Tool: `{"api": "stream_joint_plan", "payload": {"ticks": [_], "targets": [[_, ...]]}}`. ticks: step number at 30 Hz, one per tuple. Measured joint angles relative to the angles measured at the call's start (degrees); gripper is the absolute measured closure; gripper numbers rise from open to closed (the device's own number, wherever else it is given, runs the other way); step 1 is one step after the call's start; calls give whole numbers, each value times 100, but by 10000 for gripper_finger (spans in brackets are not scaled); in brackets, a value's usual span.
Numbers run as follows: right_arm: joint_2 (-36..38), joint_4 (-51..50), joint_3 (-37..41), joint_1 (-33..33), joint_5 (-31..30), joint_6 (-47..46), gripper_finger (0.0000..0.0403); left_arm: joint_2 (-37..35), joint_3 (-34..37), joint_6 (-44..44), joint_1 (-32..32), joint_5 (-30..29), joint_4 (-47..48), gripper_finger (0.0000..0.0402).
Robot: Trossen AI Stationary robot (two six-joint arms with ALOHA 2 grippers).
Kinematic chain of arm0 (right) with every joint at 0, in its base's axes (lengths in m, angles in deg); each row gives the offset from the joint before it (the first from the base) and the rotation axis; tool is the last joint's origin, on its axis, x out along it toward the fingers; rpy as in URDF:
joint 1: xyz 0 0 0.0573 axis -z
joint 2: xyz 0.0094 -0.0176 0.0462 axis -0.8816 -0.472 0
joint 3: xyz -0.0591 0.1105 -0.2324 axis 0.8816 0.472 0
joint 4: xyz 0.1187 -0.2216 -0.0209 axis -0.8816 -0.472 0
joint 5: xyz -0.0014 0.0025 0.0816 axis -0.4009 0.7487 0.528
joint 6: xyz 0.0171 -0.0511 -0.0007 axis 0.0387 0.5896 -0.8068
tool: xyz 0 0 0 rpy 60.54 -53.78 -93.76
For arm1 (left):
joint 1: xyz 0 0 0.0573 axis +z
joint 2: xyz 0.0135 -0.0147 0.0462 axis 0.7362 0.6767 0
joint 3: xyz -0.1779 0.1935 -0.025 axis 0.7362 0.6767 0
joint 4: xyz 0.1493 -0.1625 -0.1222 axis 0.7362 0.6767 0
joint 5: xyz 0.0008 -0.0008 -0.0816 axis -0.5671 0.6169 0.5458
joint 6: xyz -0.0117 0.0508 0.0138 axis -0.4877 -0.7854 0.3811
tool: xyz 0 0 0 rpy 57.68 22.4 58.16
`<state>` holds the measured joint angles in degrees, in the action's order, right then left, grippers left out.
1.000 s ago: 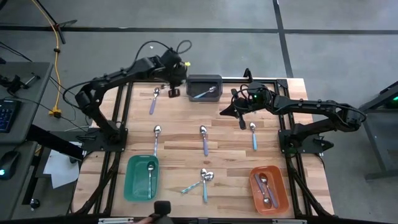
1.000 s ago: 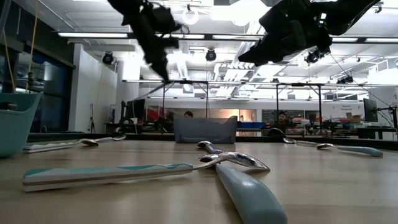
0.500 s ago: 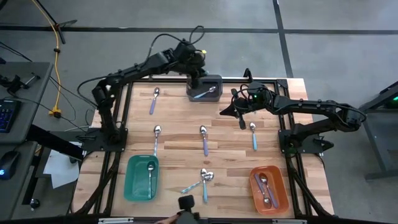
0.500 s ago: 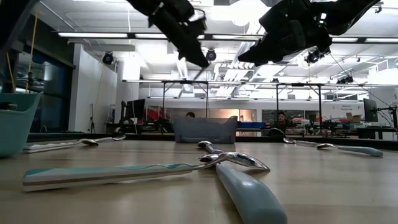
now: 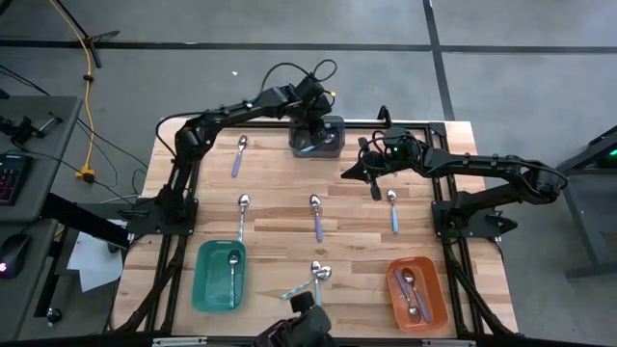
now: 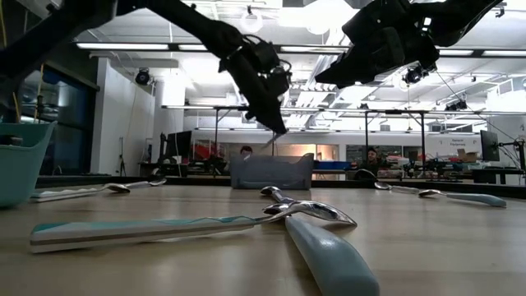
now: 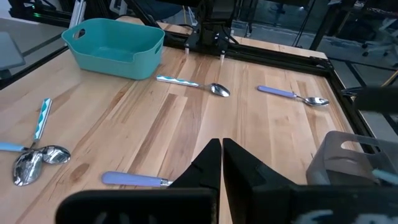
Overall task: Sort silverware by color (type)
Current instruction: Put the blue spoon into the black bin
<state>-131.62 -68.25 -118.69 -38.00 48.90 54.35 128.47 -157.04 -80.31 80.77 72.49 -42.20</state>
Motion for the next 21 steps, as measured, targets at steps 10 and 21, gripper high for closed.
{"api": "stream_joint_plan", "payload": {"ticks": [10,21], "targets": [[0,-2,0,-1,2,0,403,279,7,-69,158,49,-22,358],[0,-48,0,0,9,4,403,233,7,-489,169,3,3,287]]}}
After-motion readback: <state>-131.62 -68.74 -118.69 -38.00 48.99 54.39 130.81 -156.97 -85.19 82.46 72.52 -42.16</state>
